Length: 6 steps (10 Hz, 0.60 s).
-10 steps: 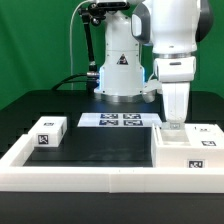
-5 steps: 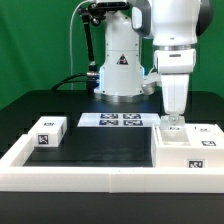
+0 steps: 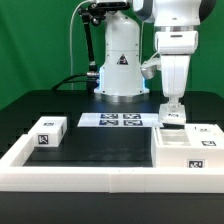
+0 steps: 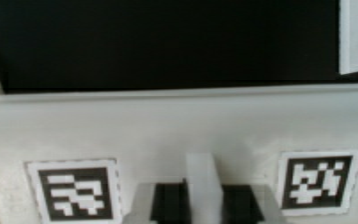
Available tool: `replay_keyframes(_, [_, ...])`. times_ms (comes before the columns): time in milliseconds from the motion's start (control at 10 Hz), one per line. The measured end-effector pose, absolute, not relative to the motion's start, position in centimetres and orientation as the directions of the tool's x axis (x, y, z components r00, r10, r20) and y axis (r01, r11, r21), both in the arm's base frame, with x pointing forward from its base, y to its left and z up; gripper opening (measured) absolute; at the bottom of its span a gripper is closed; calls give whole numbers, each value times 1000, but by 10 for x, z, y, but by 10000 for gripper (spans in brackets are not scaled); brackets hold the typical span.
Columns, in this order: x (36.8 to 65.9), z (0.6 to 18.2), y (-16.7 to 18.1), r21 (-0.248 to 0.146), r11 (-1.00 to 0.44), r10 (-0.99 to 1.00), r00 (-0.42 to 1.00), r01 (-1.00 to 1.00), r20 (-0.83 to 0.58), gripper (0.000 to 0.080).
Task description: Assemble cabinet
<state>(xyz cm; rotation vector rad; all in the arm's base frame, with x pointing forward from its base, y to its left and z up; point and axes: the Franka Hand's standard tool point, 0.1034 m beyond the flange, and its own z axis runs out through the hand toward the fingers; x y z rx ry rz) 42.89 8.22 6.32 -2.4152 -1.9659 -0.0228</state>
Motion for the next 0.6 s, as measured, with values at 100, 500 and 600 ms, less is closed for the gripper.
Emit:
replay_keyframes(100, [434,66,78,-13,-198,980,198,980,27,69])
replay_keyframes(500, [440,66,70,-14,-210,977,211,978,27,70])
replay_keyframes(600, [440,54,68,-32,-212,977,213,977,31,70])
